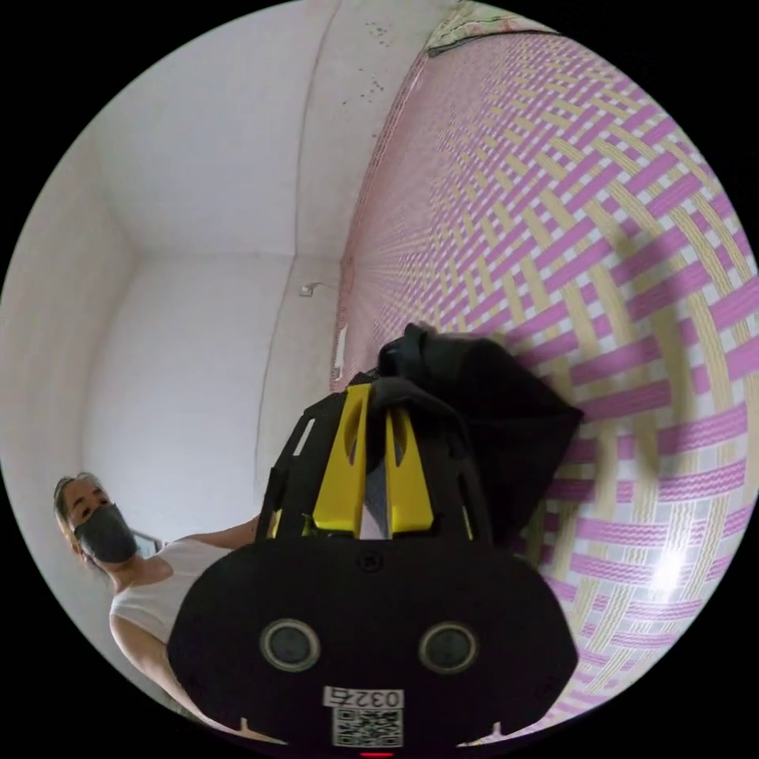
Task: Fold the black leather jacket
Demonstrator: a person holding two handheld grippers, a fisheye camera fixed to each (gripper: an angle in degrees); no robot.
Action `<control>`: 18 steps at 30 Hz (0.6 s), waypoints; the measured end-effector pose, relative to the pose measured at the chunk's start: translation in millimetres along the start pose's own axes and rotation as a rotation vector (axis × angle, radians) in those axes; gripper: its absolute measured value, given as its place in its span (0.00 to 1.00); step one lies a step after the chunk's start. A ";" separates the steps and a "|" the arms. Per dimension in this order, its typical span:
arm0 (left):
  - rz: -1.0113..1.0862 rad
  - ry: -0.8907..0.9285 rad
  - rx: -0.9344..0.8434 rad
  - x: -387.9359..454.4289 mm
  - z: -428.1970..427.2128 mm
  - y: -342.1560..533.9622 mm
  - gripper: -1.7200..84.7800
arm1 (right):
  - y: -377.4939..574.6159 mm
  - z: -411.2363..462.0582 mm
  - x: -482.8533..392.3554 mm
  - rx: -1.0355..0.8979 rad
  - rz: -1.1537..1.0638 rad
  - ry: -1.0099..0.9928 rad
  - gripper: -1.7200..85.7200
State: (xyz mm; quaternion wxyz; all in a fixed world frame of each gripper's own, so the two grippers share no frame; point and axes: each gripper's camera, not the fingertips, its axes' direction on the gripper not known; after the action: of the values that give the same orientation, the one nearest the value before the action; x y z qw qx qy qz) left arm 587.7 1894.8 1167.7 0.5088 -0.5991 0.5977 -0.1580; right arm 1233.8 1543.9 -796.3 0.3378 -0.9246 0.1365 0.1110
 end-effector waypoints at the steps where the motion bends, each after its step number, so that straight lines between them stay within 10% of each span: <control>1: -0.025 -0.018 -0.015 -7.5 4.2 -6.0 0.07 | -5.7 5.3 11.5 0.005 0.041 0.055 0.11; 11: 0.111 0.081 0.170 -0.7 -53.6 42.1 0.09 | 41.2 -34.8 52.5 0.251 0.026 -0.448 0.15; 18: 0.126 -0.322 0.056 12.9 -59.6 114.7 0.13 | 113.1 -62.5 29.6 0.133 0.024 0.198 0.17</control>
State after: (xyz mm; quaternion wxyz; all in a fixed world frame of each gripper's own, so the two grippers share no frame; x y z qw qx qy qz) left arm 479.5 1885.0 1096.5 0.6232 -0.5637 0.5403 -0.0444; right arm 1231.6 1414.7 -825.6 0.3819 -0.9049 0.1872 0.0140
